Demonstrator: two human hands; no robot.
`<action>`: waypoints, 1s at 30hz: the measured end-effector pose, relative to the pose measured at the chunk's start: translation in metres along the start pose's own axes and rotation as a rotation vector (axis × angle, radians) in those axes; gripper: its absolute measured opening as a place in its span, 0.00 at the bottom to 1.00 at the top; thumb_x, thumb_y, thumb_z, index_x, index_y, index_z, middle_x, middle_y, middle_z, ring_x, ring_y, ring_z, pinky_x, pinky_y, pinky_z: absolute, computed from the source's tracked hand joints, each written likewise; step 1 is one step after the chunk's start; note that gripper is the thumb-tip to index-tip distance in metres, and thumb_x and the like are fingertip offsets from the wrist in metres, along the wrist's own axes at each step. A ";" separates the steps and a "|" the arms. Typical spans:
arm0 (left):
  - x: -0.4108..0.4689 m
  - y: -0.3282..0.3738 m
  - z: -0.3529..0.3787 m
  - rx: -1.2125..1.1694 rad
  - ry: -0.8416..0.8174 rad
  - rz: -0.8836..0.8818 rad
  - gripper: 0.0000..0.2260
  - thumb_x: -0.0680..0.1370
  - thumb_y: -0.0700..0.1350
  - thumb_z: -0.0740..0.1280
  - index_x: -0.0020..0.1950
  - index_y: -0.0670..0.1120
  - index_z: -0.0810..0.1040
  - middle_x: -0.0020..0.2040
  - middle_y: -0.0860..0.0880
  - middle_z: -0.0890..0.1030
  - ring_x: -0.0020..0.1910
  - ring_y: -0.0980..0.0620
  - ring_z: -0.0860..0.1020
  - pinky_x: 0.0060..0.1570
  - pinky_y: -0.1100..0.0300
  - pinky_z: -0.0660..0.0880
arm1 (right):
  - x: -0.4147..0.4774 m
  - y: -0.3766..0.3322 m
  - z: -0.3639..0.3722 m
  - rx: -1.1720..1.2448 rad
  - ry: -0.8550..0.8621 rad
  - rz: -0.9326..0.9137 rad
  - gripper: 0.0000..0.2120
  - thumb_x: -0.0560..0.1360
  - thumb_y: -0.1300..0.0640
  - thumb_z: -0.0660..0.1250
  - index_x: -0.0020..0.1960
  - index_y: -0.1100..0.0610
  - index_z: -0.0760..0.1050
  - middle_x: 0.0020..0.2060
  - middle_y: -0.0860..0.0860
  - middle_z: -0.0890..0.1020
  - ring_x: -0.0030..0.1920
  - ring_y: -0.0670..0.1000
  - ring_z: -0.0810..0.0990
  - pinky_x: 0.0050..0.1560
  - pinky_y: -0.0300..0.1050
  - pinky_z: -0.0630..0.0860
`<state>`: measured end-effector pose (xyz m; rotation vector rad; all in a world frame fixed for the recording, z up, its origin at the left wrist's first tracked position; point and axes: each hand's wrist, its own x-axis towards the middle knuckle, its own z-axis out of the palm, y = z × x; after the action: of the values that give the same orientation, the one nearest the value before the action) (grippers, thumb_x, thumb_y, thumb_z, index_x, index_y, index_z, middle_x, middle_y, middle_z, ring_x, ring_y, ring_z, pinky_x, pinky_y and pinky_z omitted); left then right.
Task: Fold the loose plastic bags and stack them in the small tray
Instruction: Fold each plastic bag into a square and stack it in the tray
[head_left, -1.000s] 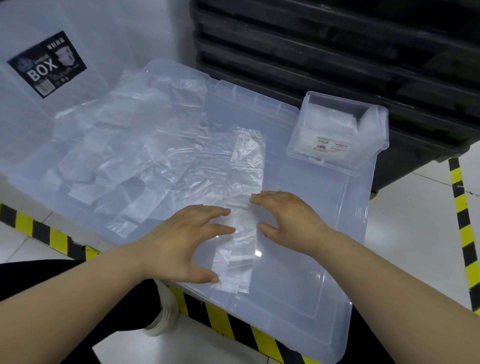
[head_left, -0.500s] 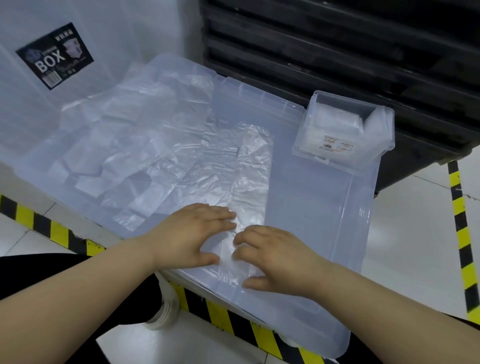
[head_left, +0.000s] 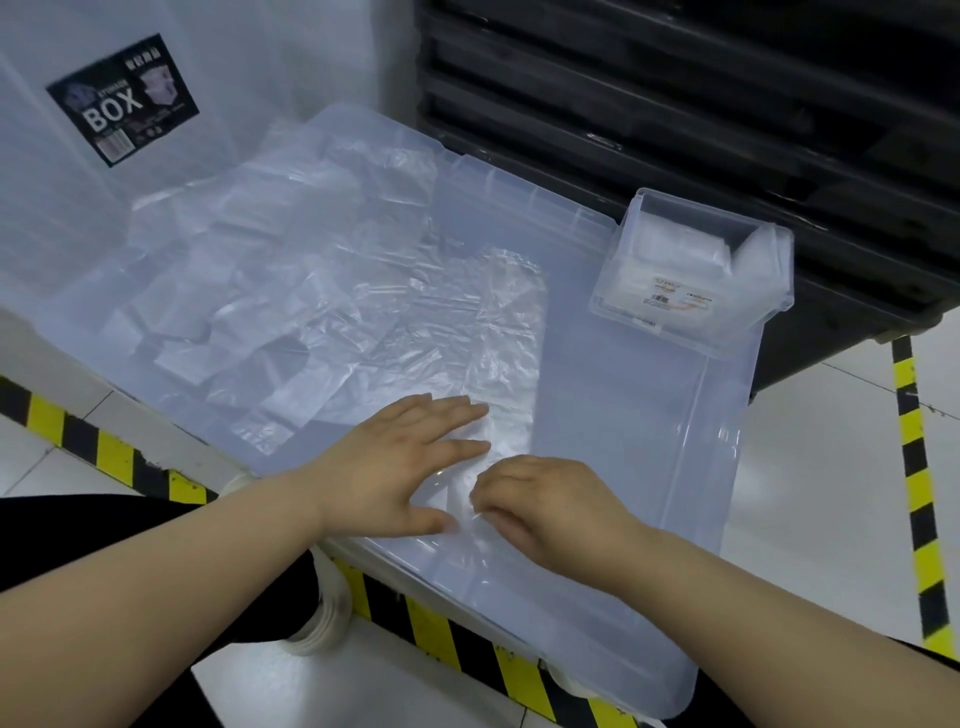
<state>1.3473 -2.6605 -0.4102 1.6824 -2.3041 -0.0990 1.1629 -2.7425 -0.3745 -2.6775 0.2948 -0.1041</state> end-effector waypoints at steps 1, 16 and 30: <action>0.000 0.001 0.000 -0.011 0.002 0.010 0.27 0.70 0.64 0.57 0.64 0.51 0.68 0.66 0.46 0.73 0.66 0.51 0.65 0.65 0.56 0.58 | 0.000 -0.001 -0.003 0.082 -0.027 0.059 0.12 0.71 0.54 0.59 0.39 0.54 0.80 0.35 0.46 0.82 0.35 0.46 0.79 0.28 0.38 0.75; 0.013 0.020 0.003 -0.071 0.127 0.042 0.14 0.73 0.48 0.59 0.39 0.49 0.84 0.45 0.53 0.84 0.47 0.53 0.82 0.44 0.62 0.74 | -0.003 0.002 -0.044 0.261 -0.135 0.266 0.16 0.72 0.63 0.65 0.59 0.54 0.77 0.56 0.45 0.79 0.56 0.41 0.72 0.56 0.26 0.64; 0.028 0.032 -0.006 -0.640 0.124 -0.630 0.09 0.77 0.51 0.59 0.40 0.52 0.74 0.37 0.53 0.79 0.39 0.51 0.76 0.41 0.76 0.65 | 0.004 0.019 -0.062 0.874 -0.116 0.651 0.19 0.72 0.40 0.63 0.59 0.47 0.69 0.53 0.51 0.79 0.54 0.45 0.78 0.59 0.37 0.72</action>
<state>1.3118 -2.6761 -0.3917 1.8823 -1.3534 -0.7434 1.1559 -2.7859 -0.3264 -1.6268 0.8382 0.1047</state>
